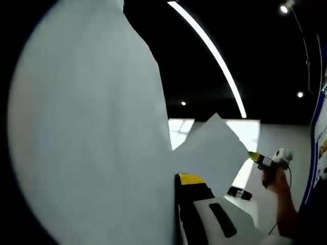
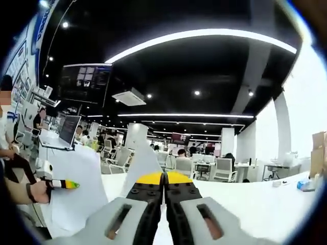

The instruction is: Organize the stack of printing papers by aligning and flattening the scattered papers on the table

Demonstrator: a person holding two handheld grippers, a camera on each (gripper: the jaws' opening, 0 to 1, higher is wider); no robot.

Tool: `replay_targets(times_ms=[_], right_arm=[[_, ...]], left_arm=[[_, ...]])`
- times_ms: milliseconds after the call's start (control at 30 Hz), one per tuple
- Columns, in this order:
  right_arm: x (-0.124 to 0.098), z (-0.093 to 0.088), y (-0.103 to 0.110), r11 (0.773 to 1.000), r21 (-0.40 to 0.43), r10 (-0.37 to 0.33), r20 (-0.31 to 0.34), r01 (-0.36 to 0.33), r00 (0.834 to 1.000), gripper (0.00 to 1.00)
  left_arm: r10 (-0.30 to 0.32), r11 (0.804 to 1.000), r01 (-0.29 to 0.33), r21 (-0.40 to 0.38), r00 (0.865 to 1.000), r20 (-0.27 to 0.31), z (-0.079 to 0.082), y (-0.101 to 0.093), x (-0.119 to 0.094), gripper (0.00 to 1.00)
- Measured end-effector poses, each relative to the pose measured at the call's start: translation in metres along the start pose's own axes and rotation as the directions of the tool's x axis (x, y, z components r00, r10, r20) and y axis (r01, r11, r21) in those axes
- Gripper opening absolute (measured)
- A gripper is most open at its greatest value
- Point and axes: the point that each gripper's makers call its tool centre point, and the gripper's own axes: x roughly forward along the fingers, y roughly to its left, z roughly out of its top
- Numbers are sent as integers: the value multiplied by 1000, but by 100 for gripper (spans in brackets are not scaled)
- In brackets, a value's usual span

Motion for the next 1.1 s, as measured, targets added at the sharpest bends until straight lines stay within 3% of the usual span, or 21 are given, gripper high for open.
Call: replay_targets(times_ms=[1100], right_arm=[[-8, 39, -7, 999, -28, -13, 80, 15, 997, 0]], left_arm=[[3, 1000, -3, 1, 1000, -4, -1, -2, 0, 6]])
